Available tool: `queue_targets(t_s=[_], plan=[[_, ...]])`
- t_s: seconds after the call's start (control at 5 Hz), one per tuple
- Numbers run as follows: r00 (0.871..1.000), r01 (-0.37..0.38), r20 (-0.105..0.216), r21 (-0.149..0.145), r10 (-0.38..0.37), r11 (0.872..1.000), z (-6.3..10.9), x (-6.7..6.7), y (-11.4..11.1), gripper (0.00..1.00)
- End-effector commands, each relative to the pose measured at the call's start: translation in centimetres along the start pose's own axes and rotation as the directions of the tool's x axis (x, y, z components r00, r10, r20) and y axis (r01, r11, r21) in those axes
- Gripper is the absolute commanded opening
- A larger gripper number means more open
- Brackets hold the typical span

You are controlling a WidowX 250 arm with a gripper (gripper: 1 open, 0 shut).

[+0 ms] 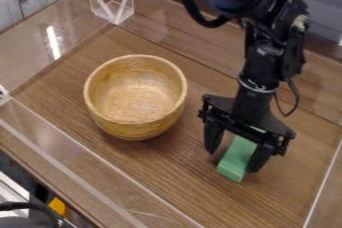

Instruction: Put the green block in the brown bowl

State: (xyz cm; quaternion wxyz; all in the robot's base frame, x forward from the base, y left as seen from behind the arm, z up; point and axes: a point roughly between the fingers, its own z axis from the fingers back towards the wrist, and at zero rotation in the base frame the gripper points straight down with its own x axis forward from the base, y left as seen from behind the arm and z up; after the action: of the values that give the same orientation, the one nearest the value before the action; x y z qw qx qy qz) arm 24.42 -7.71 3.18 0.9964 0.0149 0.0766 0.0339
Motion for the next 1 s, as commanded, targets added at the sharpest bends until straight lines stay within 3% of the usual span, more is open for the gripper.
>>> queue_targets(t_s=[0.0, 0.4, 0.8], plan=[[0.997, 0.011, 0.071, -0.024, -0.009, 1.0, 2.4, 0.2, 0.2, 1.0], [0.995, 0.055, 0.082, -0.041, -0.052, 0.998, 0.3, 1.1, 1.8, 1.0], [0.997, 0.034, 0.065, -0.046, -0.031, 0.998, -1.6, 1.5, 1.7, 1.0]])
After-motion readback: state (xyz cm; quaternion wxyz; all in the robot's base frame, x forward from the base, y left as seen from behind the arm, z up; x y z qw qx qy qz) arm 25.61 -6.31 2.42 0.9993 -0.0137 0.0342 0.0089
